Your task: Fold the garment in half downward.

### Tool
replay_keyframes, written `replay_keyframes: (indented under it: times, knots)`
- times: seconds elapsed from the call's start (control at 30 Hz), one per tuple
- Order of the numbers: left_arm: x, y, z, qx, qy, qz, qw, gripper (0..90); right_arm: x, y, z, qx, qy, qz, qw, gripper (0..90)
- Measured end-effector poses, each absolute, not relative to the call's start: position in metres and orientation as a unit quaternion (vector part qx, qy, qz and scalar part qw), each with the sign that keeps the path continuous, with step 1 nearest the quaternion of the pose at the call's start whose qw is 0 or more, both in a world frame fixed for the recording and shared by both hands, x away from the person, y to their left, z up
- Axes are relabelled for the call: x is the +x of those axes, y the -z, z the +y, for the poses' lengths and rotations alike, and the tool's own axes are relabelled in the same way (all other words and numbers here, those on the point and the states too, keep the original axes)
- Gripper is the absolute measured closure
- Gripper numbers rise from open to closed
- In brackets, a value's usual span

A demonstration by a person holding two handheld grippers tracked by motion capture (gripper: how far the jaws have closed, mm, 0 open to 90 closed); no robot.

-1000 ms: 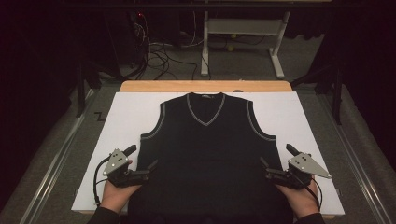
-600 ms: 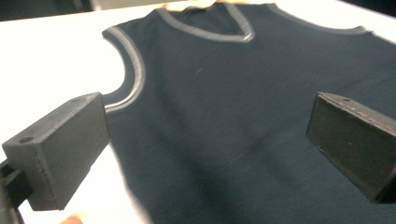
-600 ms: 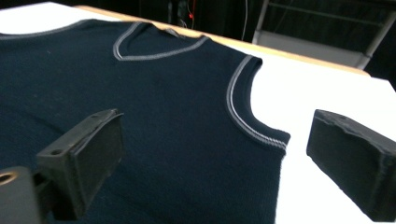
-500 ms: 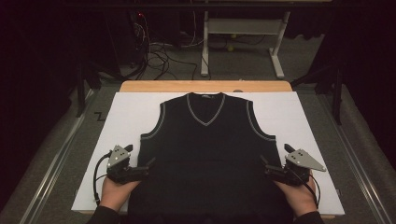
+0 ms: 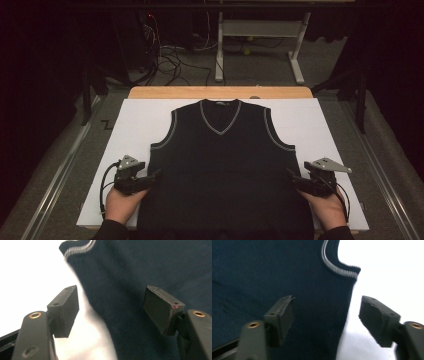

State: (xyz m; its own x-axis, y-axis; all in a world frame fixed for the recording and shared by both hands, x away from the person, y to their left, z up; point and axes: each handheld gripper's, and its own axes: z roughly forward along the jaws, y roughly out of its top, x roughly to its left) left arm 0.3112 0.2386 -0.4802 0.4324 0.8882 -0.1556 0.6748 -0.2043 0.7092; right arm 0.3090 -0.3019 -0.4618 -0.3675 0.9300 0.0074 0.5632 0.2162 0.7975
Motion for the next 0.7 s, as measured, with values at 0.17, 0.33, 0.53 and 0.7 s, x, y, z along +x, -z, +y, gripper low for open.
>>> replay_keyframes:
  times: [0.17, 0.33, 0.53, 0.7]
  knots:
    - [0.312, 0.481, 0.234, 0.775, -0.143, 0.503, 0.354, 34.8, 0.314, 0.466, -0.307, 0.520, -0.352, 0.746, 0.221, 39.2]
    - [0.311, 0.482, 0.232, 0.782, -0.147, 0.495, 0.350, 39.2, 0.315, 0.469, -0.308, 0.530, -0.339, 0.748, 0.212, 40.4]
    - [0.306, 0.482, 0.228, 0.791, -0.154, 0.481, 0.345, 44.4, 0.311, 0.470, -0.306, 0.526, -0.329, 0.752, 0.223, 44.1]
    - [0.303, 0.482, 0.226, 0.799, -0.154, 0.466, 0.347, 52.7, 0.308, 0.470, -0.303, 0.504, -0.332, 0.766, 0.223, 61.1]
